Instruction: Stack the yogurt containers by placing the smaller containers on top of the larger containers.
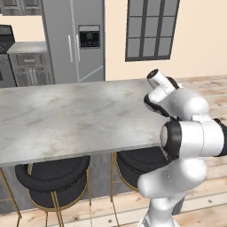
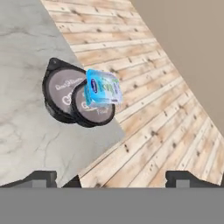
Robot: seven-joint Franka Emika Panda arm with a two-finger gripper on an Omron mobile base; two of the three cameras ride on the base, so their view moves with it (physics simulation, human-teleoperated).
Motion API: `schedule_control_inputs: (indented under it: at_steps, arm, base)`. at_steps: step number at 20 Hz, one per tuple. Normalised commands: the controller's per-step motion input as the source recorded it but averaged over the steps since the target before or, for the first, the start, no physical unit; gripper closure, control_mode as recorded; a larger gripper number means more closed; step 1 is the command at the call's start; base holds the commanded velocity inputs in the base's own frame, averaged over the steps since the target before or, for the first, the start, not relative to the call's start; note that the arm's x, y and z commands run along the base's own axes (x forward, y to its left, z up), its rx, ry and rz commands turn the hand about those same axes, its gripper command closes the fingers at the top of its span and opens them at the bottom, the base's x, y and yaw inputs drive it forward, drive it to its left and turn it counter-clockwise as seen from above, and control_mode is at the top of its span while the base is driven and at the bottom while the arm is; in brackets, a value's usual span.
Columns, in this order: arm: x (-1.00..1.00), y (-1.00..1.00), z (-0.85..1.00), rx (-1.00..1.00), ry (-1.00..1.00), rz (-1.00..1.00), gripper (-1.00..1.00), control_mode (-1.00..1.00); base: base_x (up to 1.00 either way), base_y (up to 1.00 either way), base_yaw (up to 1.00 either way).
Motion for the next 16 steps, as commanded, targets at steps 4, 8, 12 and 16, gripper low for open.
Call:
schedule_control_inputs:
  at_steps: [4, 8, 12, 16]
  arm:
    - [-1.00, 0.76, 0.35, 0.06, 0.00, 0.30, -1.00, -1.00]
    - [-1.00, 0.34, 0.14, 0.20, 0.00, 0.38, -1.00, -1.00]
    - [-1.00, 0.35, 0.10, 0.23, 0.00, 0.40, -1.00, -1.00]
    - [-0.89, 0.32, 0.25, 0.21, 0.00, 0.39, -1.00, -1.00]
  base:
    - [0.00, 0.00, 0.00]
    - [0.00, 0.00, 0.00]
    - [0.00, 0.00, 0.00]
    - [0.00, 0.00, 0.00]
